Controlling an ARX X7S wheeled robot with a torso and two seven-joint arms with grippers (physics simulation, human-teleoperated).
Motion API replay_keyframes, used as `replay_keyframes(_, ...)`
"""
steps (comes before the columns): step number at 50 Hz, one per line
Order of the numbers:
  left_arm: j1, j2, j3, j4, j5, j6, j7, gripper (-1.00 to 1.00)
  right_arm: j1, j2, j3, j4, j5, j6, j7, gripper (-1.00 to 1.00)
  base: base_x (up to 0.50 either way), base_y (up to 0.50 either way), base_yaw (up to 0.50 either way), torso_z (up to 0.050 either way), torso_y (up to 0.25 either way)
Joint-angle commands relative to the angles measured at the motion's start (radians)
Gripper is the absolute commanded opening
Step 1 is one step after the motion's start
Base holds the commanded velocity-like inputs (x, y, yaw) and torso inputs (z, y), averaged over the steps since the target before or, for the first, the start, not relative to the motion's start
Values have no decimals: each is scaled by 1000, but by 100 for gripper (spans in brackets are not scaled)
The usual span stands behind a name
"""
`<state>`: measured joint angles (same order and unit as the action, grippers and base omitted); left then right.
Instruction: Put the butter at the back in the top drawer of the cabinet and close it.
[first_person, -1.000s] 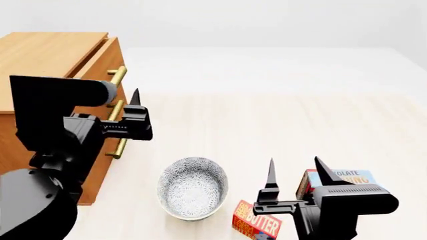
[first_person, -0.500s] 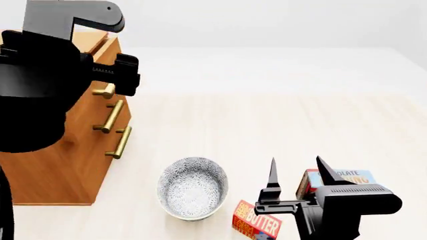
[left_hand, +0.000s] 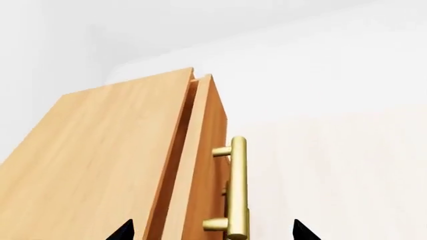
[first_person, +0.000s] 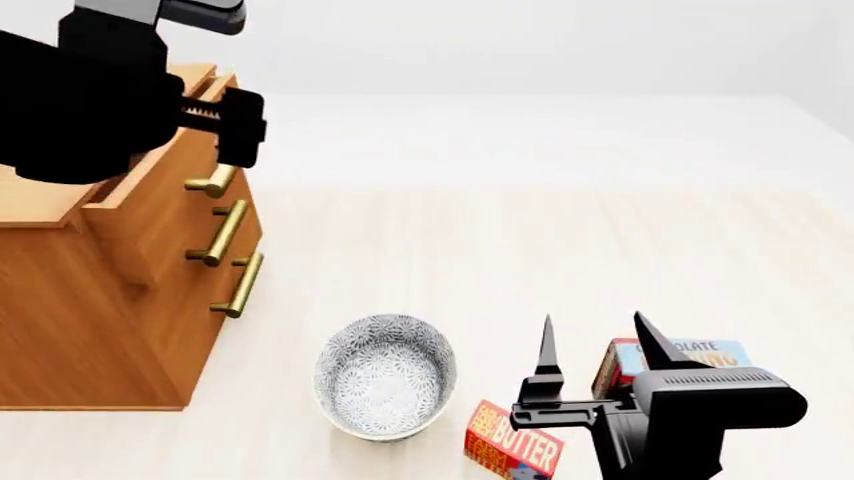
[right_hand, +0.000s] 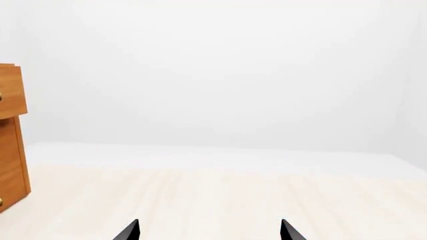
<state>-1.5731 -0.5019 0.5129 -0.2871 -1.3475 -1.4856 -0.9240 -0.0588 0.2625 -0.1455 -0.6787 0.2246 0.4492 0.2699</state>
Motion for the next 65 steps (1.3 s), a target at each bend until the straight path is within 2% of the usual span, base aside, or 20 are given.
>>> replay_keyframes(1,-84,17,113,-184,90,52,137,100,2,7,-2,-2,9,3,7,100,0,0,0,0,0)
replay_keyframes(22,-101,39,194,-336,145,110,305,100,6,17,-12,1,17,2,18,100,0,0,0,0,0)
replay_keyframes(65,-117,86,307,-544,249,199,444,100,6,37,-25,-1,31,-7,40,100,0,0,0,0,0)
